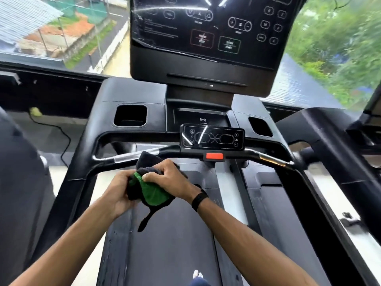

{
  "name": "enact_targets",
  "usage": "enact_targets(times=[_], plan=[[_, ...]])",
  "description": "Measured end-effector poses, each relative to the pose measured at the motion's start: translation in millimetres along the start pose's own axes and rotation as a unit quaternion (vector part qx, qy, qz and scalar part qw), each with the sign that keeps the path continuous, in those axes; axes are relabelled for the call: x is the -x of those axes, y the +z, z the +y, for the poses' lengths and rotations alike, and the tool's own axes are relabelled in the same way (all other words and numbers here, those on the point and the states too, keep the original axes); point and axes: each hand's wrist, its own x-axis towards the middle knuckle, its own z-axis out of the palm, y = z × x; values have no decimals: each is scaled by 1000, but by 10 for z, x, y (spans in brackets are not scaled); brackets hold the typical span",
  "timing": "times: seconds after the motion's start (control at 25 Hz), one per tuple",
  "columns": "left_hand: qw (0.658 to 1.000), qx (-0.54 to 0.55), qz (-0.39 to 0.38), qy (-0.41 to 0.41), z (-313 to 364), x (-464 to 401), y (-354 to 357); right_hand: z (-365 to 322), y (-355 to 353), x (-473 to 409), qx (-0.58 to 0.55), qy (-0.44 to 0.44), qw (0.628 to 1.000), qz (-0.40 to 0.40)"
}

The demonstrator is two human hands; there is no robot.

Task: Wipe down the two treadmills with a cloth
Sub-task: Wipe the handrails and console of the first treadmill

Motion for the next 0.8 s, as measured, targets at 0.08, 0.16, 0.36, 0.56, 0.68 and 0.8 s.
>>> enact_targets(times=[0.08,0.16,0.36,0.56,0.68,0.8], plan=[[997,-62,-13,51,4,-67,177,5,-173,114,-20,-35,999,16],[982,-147,-6,118,24,-129,338,41,-337,192,-60,-83,991,84],[897,-371,-91,223,142,-179,774,261,-819,232,130,-180,945,240],[846,-452,-84,270,215,-310,1127,514,-1337,248,271,-150,940,139],[820,-482,-53,304,217,-400,1338,544,-1611,277,140,-75,983,94],[815,-478,-20,328,209,-440,1595,532,-1905,305,70,-58,991,94]])
